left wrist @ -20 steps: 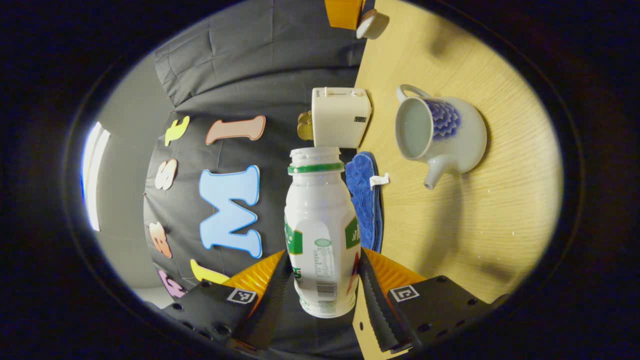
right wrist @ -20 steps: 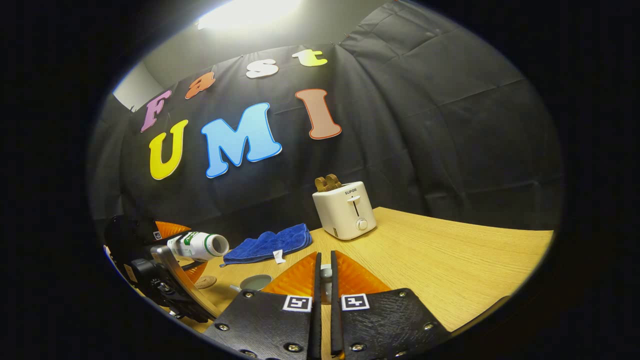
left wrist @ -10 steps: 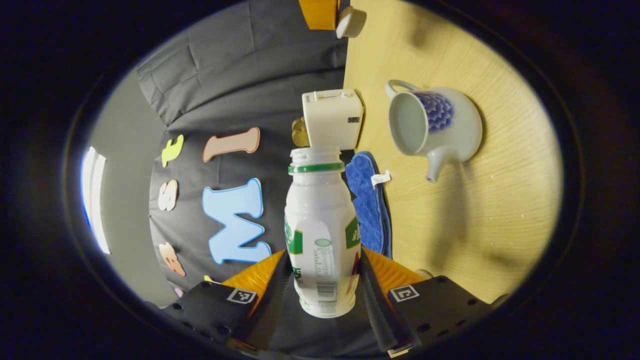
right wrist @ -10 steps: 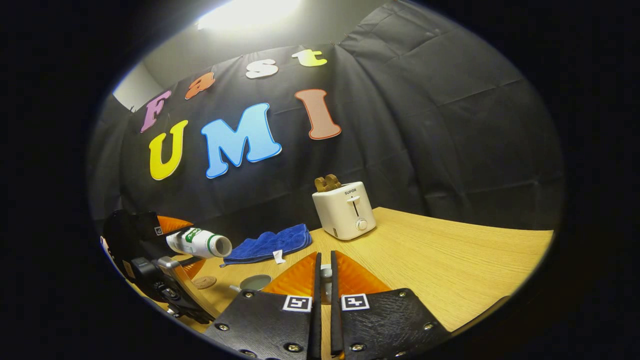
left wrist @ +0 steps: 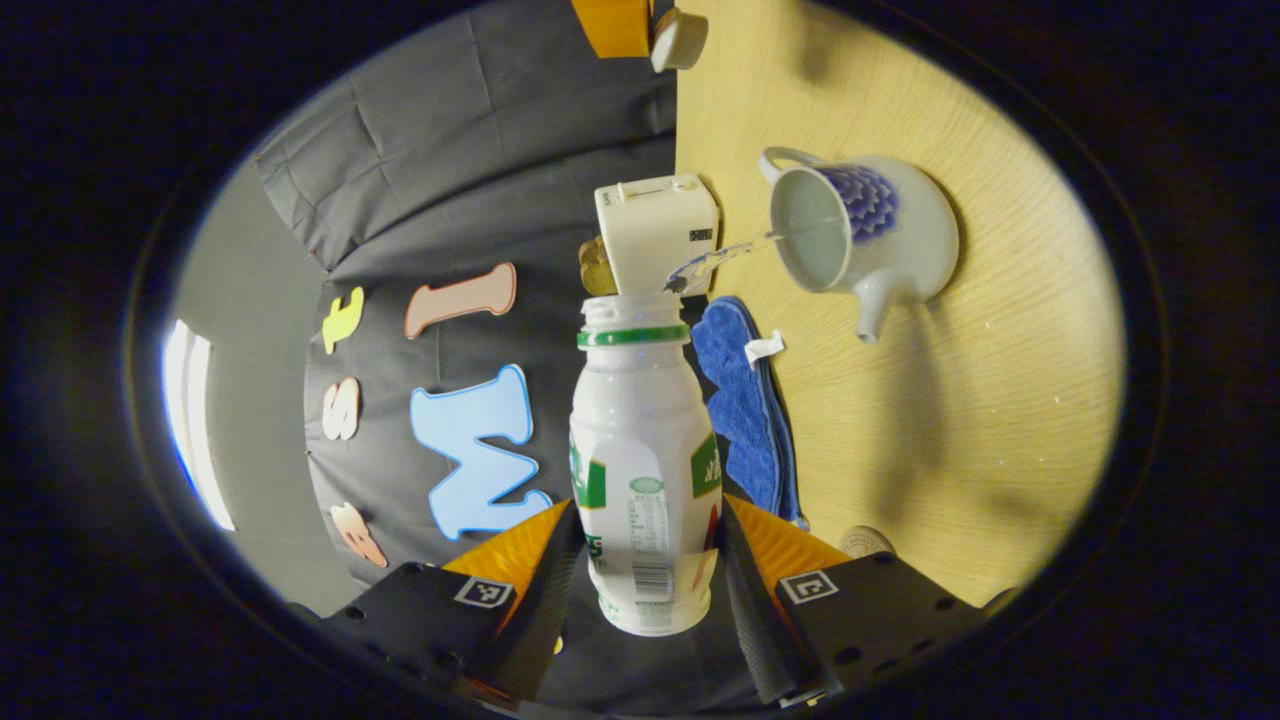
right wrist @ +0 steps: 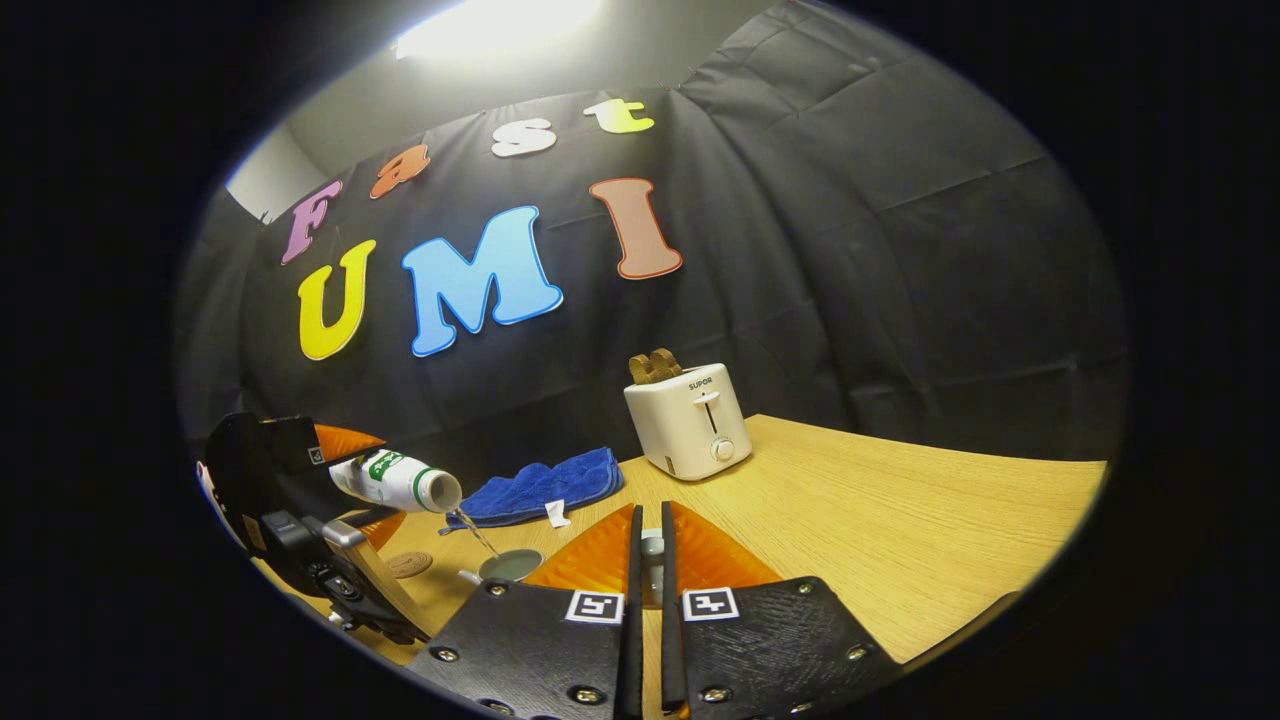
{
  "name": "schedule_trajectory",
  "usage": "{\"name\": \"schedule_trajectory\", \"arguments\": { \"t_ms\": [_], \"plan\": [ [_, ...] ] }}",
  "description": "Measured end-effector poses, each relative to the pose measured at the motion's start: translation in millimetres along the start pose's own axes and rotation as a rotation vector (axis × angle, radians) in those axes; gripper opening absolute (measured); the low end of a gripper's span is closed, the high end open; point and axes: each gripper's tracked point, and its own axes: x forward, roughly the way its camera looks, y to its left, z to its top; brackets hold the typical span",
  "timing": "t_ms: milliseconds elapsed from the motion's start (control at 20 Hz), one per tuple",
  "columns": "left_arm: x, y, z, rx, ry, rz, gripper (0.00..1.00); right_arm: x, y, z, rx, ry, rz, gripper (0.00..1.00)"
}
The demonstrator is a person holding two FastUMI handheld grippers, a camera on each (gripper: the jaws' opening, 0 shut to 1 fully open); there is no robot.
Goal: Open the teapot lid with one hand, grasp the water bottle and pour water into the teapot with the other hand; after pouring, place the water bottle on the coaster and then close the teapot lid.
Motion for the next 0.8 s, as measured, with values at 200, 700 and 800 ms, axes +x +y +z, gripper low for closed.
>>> {"name": "schedule_trajectory", "arguments": {
  "t_ms": [200,700,800],
  "plan": [
    [-1.1,2.8,-0.2,0.019,0.001,0.003,0.82,0.8,0.7,0.4,-0.006,0.001,0.003,0.07],
    [3.3,12.0,-0.3,0.095,-0.025,0.014,0.82,1.4,-0.3,-0.7,-0.008,0.001,-0.002,0.07],
    [1.5,13.0,1.4,0.11,-0.028,0.017,0.86,1.7,-0.4,-1.3,-0.007,0.004,-0.002,0.07]
  ]
}}
